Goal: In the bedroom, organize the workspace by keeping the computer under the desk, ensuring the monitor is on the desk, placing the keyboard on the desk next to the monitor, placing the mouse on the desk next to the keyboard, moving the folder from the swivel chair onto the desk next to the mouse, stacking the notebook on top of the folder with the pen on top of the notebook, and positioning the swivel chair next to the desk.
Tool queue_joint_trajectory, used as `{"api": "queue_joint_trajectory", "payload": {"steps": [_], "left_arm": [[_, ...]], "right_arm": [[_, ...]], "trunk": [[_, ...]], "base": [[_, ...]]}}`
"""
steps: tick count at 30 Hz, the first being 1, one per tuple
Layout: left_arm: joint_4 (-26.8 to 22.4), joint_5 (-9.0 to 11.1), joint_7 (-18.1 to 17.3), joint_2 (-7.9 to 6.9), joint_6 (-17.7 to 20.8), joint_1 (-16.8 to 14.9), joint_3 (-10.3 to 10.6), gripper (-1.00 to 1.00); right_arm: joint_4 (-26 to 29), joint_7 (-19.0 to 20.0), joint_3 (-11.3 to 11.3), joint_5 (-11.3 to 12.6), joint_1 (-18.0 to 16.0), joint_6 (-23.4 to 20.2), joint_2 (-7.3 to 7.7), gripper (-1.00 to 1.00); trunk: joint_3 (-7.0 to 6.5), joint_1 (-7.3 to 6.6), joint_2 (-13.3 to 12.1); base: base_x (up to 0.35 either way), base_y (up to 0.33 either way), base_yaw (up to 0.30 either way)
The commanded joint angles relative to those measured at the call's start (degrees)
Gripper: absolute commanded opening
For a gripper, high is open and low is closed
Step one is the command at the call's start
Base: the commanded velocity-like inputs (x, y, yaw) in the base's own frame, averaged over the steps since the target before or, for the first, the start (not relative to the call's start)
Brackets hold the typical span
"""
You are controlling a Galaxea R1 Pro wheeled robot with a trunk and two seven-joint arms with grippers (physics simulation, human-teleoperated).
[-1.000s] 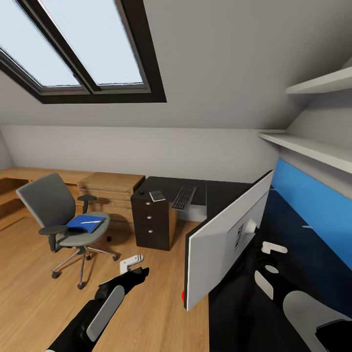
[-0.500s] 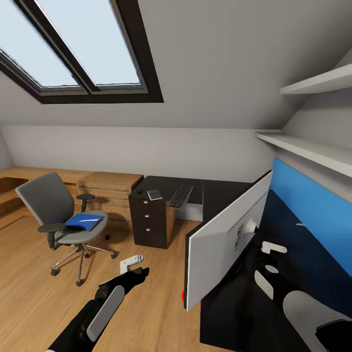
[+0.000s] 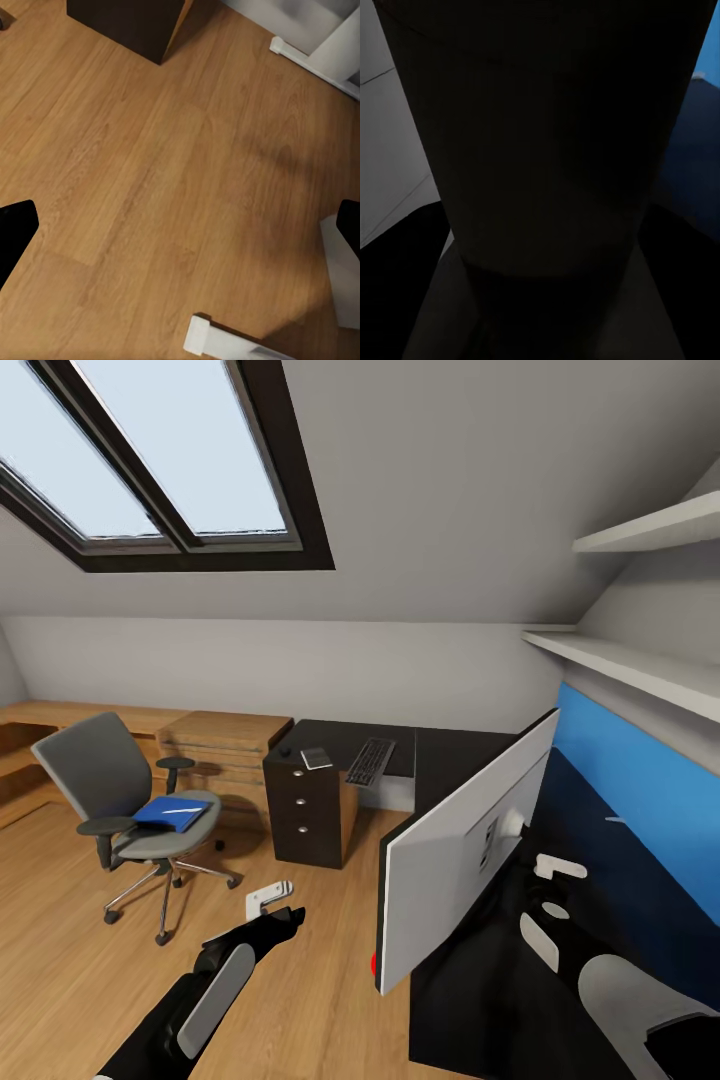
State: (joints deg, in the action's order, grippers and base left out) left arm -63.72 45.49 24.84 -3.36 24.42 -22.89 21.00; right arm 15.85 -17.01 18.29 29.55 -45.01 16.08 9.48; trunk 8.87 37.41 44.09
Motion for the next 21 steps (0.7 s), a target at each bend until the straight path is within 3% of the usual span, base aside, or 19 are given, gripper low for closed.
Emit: {"api": "queue_joint_trajectory", "payload": {"steps": [1,21], "left_arm": [[-0.1,0.6,0.6,-0.06,0.0,-0.1,0.2,1.0],[-0.1,0.5,0.6,-0.06,0.0,-0.1,1.0,1.0]], "right_arm": [[0.2,-0.2,0.4,-0.1,-0.1,0.1,0.02,-1.0],[0.4,-0.2,0.4,-0.1,-0.1,0.1,0.01,-1.0]], "trunk": [[0.09,0.01,0.1],[0.09,0.01,0.1]], "base": [[0.0,0.0,0.0],[0.0,0.0,0.0]]}}
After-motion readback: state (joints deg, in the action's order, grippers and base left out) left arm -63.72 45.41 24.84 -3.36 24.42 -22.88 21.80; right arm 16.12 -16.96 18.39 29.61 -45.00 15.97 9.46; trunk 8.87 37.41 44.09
